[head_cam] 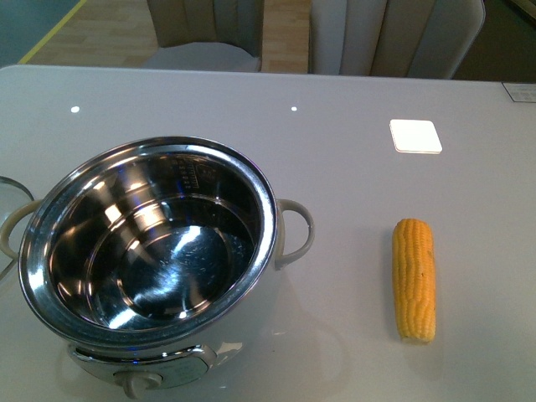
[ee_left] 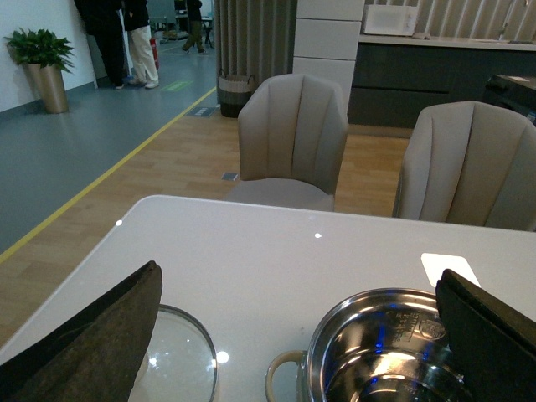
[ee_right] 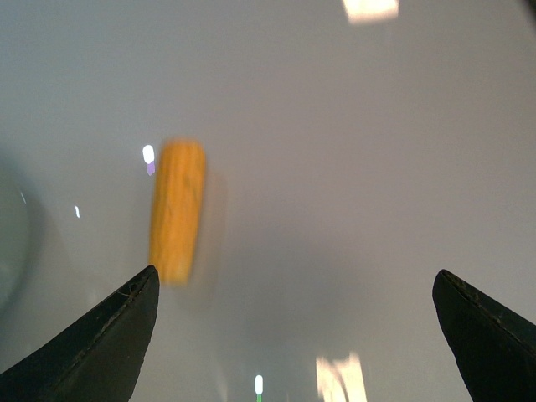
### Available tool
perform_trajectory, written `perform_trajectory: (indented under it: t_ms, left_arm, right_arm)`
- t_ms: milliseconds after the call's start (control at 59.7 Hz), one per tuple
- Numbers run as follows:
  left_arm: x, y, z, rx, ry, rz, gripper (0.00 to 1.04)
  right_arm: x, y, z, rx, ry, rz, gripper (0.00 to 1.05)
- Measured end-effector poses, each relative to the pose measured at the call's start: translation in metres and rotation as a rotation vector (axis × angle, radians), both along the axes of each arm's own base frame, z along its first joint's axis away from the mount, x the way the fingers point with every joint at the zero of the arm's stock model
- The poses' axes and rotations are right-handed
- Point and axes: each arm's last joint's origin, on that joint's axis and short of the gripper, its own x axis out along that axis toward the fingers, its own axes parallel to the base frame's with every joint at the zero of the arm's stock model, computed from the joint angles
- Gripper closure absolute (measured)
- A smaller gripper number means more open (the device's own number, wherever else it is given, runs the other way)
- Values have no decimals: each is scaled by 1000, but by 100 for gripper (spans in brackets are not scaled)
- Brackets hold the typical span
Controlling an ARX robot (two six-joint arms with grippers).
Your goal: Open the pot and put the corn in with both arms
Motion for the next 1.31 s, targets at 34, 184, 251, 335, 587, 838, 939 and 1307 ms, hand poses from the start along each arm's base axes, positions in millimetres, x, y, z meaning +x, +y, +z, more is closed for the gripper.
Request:
perform_trajectory:
  t_ms: [34,184,251,335,587,838,939,1307]
  left_arm:
    - [0,0,0,0,0,0,7]
    - [0,0,0,0,0,0,7]
    - [0,0,0,0,0,0,7]
    - [0,0,0,0,0,0,7]
    - [0,0,0,0,0,0,7]
    - [0,0,0,0,0,0,7]
    - [0,0,0,0,0,0,7]
    - [0,0,0,0,0,0,7]
  right_arm:
    - [5,1,-1,10,7,-1,9]
    - [33,6,-10,21,33,8,9]
    - [50,13,-18,18,58,30,9]
    - [67,21,-26,12,74,53,9]
    - [128,57,-80,-2,207,132,9]
    - [156,69,-116,-35,279,141,9]
    - [168,73,-127,-41,278,145,9]
    - [177,84,-160,-96,317,238,10]
